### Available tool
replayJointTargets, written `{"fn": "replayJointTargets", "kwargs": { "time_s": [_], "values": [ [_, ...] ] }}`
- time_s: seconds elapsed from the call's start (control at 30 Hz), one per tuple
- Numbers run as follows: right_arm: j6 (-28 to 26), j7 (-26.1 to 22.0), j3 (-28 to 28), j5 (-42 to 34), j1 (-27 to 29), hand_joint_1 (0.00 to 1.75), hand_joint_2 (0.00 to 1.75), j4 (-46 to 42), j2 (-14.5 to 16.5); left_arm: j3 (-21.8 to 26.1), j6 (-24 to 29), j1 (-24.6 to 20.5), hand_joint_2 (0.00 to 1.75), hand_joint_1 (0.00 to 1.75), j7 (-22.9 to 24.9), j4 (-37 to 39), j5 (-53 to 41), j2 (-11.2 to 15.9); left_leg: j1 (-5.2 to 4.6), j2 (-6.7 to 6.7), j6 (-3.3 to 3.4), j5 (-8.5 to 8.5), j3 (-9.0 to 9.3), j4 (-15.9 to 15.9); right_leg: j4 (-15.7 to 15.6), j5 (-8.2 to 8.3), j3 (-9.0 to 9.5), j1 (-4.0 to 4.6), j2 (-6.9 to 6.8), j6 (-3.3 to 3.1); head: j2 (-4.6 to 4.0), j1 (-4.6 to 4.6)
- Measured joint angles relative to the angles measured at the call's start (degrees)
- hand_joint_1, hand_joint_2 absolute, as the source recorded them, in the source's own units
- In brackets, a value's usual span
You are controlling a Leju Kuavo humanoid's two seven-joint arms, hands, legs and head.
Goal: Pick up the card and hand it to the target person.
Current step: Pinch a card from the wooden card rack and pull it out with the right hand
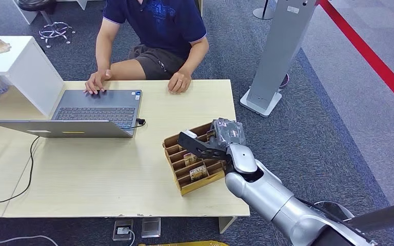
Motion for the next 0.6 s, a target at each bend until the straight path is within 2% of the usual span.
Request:
{"fn": "replayJointTargets", "kwargs": {
  "time_s": [0.37,0.6],
  "values": [
    [-0.53,0.08,-0.04,0.32,0.01,1.45,1.75,0.12,0.00,0.00,-0.10,0.00,0.00,0.00,-0.01,0.00,-0.21,0.00,0.00,0.00,0.00,0.00,0.01,0.00,0.00,0.00,0.00,0.00,0.00,0.00,-0.01,-0.01],
    [-0.60,0.04,-0.04,0.44,0.04,1.48,1.75,0.12,0.00,0.00,-0.10,0.00,0.00,0.00,-0.01,0.01,-0.46,0.00,0.00,0.00,0.00,0.01,0.02,0.00,0.00,0.00,0.01,0.00,0.00,0.00,0.00,-0.01]
  ]
}}
